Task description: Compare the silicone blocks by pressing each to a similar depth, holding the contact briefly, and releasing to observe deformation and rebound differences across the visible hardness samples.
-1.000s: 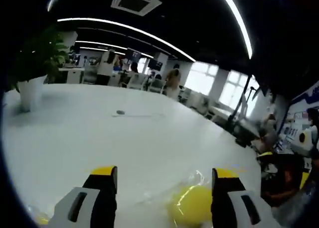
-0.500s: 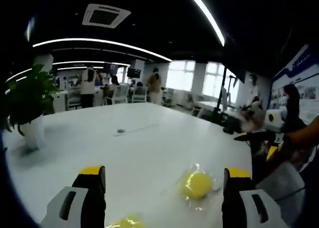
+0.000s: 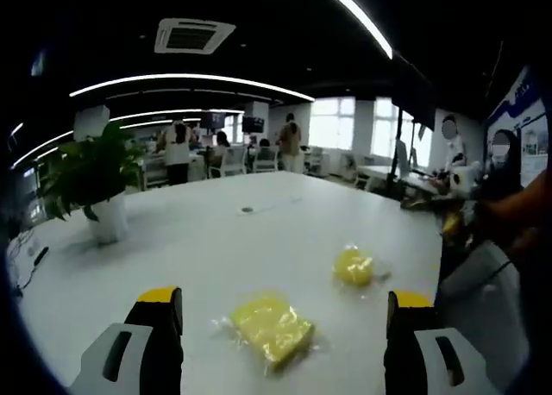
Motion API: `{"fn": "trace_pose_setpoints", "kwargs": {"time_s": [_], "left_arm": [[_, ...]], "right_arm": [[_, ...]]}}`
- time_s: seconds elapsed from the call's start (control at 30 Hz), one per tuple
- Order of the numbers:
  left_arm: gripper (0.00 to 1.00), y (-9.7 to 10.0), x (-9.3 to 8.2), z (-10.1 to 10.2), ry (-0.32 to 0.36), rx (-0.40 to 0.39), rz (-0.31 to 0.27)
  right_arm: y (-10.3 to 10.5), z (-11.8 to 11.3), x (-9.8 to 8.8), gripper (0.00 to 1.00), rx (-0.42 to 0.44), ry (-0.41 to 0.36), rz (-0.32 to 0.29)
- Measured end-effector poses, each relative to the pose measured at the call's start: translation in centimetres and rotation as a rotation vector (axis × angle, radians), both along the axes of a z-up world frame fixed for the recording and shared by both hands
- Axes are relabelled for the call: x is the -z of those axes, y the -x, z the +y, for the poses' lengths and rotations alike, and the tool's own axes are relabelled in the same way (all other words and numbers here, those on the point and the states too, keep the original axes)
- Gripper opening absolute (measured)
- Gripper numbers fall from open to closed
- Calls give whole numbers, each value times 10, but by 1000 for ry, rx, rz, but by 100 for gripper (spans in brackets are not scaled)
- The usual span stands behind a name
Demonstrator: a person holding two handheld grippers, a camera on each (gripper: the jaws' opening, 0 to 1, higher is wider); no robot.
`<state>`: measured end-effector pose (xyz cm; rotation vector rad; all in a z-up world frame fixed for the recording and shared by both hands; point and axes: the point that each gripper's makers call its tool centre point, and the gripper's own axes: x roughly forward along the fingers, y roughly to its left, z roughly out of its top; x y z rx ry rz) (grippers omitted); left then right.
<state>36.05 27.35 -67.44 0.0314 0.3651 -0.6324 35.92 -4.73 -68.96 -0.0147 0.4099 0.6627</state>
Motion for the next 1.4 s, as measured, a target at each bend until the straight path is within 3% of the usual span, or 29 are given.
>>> {"fn": "trace_pose_setpoints", "kwargs": {"time_s": [0.07,0.33,0.43,0.7,0.87,1.07,1.13,1.2,1.4], "left_arm": [[100,6,5,12,52,-44,49],[100,16,6,45,95,-108,36],[100,20,7,48,56,-100,25],[100,23,5,54,87,-147,15],[100,29,5,51,105,-132,15],[100,32,3,54,118,-147,-2],[100,32,3,55,119,-150,-2],[100,33,3,55,123,-153,-3],[100,34,4,57,135,-162,-17]], "right_arm": [[5,0,3,96,-2,5,4],[15,-2,4,96,1,18,0],[14,-3,5,96,4,13,7],[20,-2,6,96,0,2,39],[23,-9,15,96,29,0,75],[25,-10,19,96,24,14,79],[24,-9,13,96,16,14,23],[26,-9,17,96,19,6,57],[27,-8,18,96,16,-1,56]]}}
